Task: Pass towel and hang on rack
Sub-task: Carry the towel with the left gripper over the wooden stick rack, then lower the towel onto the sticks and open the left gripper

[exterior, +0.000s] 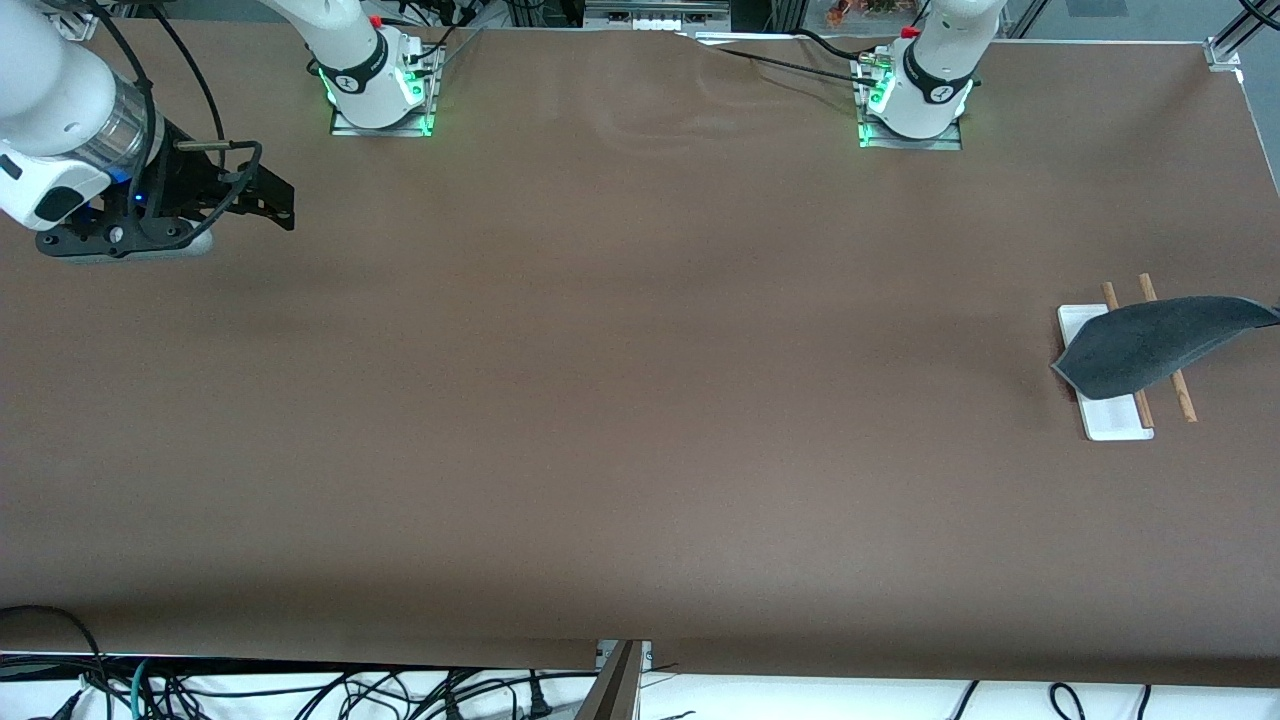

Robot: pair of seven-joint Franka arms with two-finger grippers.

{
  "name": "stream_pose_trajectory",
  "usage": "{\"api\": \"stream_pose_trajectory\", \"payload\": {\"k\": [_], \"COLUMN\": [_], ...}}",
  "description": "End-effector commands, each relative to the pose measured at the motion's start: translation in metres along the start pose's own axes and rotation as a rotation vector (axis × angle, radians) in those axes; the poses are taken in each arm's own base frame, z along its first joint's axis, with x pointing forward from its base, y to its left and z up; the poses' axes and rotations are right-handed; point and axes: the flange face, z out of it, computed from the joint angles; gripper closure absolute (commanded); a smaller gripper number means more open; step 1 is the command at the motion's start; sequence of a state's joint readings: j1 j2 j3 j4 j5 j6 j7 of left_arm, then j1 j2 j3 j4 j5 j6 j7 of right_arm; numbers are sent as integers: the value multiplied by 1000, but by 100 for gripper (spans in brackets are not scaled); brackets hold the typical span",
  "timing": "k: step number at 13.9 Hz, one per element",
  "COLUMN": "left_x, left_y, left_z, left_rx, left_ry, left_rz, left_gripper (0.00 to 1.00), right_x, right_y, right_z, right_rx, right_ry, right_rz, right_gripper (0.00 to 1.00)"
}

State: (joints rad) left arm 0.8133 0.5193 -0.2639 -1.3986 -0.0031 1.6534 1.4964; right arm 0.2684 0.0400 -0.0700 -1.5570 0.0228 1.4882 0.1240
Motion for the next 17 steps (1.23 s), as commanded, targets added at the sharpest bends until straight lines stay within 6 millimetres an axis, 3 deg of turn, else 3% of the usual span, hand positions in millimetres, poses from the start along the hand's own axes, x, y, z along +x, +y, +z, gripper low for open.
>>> {"api": "stream_pose_trajectory", "payload": {"k": [1,4,5,6,7,8,10,14,17], "left_x": [-17,-34,-38,-42,-47,-55,-60,-62,-63], "left_y": [-19,-30,-33,-36,-40,-42,-43,-46,-39], "left_z": [11,31,35,38,45,53,51,24,-32], "left_rx": [33,33,37,46,47,36,43,103,175], "left_ry": [-12,-6,-2,1,6,14,20,22,8], "left_rz": [1,-19,-27,-33,-39,-51,-68,-72,-73], "left_gripper": [100,100,80,41,14,0,0,0,0], "right_x": [-4,-5,-5,-5,-5,-5,-5,-5,-5], "right_y": [-2,-2,-2,-2,-3,-3,-2,-3,-3], "right_z": [-7,-7,-7,-7,-7,-7,-7,-7,-7], "right_rx": [2,2,2,2,1,0,2,1,2], "right_ry": [13,9,9,9,9,9,9,9,10], "right_rz": [-3,-3,-3,-3,-4,-4,-3,-4,-4], "right_gripper": [0,0,0,0,0,0,0,0,0]}}
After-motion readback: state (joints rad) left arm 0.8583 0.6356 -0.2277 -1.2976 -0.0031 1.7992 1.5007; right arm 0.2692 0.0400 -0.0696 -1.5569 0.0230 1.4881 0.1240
